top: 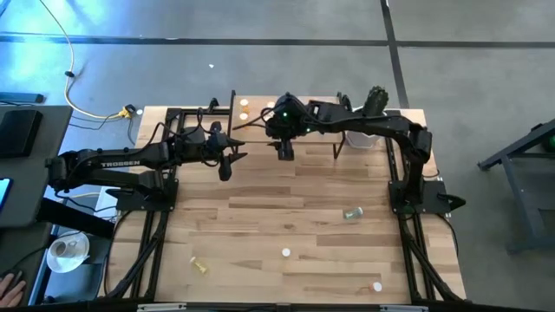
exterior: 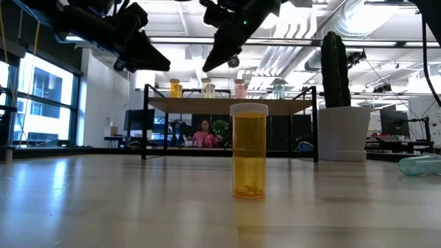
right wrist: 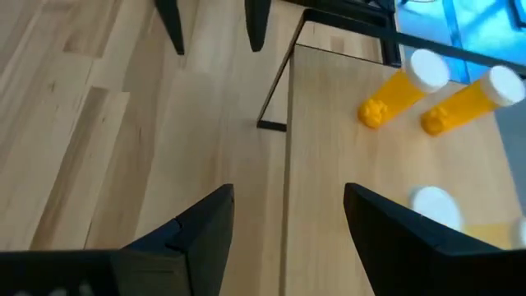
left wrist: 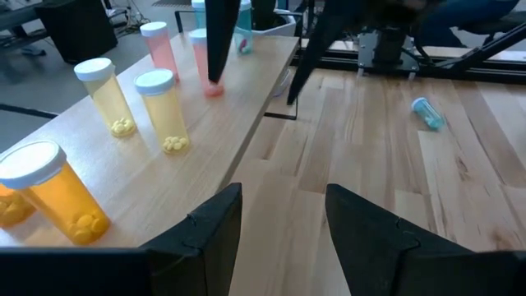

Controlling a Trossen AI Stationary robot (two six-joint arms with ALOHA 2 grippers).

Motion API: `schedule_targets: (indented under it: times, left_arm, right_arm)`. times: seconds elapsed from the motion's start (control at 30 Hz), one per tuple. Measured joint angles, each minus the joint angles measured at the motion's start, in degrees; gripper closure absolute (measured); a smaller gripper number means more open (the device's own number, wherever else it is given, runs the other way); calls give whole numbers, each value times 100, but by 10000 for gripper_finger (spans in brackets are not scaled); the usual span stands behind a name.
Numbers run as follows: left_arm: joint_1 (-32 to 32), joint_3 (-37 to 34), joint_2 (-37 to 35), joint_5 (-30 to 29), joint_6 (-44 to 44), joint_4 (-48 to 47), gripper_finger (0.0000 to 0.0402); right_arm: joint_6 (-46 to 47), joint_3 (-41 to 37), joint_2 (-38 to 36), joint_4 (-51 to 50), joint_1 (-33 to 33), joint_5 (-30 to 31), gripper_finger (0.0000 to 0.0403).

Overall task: Pick and place medicine bottles onto shelf by color
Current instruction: Adjust the yellow pill bottles on the shelf

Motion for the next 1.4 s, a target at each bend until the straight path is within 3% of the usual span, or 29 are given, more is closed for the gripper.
schedule_targets:
  times: [0.63, 0.9, 1.4]
  left_arm:
    - [1, 0, 0, -1, 4, 0, 234]
    - [1, 0, 0, -1, 4, 2, 234]
    - [1, 0, 0, 0, 4, 2, 234]
  right_arm:
    - [769, -935, 50, 1506, 10, 566, 181]
    - [793, -962, 63, 1529, 4, 1036, 181]
    - [800, -962, 63, 1528, 4, 1333, 181]
